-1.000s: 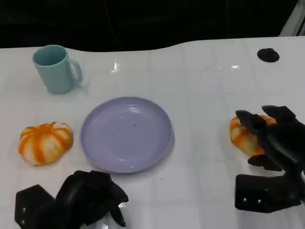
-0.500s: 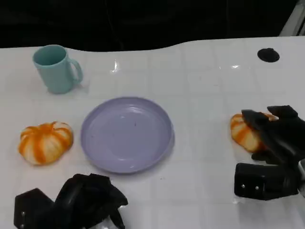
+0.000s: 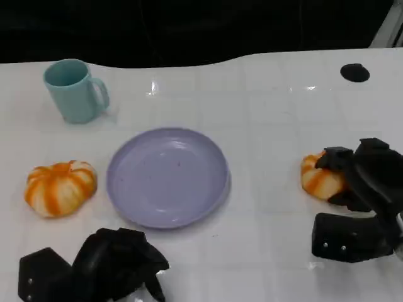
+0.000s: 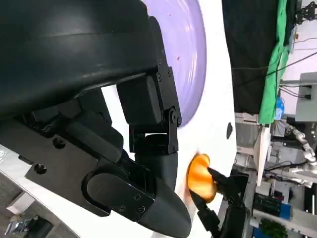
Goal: Grasp the bread from the table and place it into the plate.
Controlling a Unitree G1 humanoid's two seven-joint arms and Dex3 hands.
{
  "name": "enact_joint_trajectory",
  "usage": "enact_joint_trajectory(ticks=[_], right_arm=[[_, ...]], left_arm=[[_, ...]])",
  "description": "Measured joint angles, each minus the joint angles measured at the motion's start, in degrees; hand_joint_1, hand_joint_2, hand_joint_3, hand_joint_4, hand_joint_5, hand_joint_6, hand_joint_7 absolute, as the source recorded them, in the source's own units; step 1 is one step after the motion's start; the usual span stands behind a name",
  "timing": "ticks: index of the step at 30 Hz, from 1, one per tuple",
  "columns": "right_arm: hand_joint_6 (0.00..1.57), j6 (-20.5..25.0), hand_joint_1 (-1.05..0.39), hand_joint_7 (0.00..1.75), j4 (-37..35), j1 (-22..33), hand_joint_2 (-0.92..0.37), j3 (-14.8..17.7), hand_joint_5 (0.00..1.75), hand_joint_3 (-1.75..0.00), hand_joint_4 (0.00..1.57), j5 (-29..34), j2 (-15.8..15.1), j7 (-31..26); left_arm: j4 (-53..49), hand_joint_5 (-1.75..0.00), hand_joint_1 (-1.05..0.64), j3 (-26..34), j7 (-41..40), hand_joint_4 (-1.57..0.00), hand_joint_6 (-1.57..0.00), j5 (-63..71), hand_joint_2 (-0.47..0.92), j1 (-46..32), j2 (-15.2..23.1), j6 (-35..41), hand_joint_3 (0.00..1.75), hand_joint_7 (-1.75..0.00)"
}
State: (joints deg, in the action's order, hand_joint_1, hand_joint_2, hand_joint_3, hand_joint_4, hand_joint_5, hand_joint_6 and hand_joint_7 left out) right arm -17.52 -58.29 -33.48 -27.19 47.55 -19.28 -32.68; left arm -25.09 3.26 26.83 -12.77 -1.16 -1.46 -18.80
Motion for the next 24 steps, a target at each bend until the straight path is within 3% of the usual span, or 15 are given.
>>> enact_joint_trajectory(ticks=[3, 13, 24], right_arm=[[0.64, -0.7, -0.18, 1.75, -1.0, -0.2, -0.53, -0.6, 1.75, -0.93, 0.87, 0.0, 0.0, -2.6], [0.69, -2.2, -0.16, 1.75, -1.9, -0.2, -0.39, -1.5, 1.75, -1.04, 0.93, 0.3, 0.1, -9.2], [0.75, -6.0, -0.14, 1.75, 4.0, 0.2, -0.34, -1.7, 1.75, -1.22, 0.97, 0.1, -0.4, -11.2]], left_arm=[[0.0, -0.93, -1.05, 0.0, 0.0, -1.5, -1.57, 0.0, 0.78, 0.0, 0.0, 0.0, 0.01, -0.48], [0.0, -0.92, -1.05, -0.1, 0.0, -1.49, -1.57, 0.0, 0.79, 0.0, -0.3, 0.0, 0.01, -0.47], [-0.6, -0.93, -1.05, -0.3, 0.0, -1.49, -1.57, 0.2, 0.79, 0.0, -0.6, -0.4, 0.01, -0.47]])
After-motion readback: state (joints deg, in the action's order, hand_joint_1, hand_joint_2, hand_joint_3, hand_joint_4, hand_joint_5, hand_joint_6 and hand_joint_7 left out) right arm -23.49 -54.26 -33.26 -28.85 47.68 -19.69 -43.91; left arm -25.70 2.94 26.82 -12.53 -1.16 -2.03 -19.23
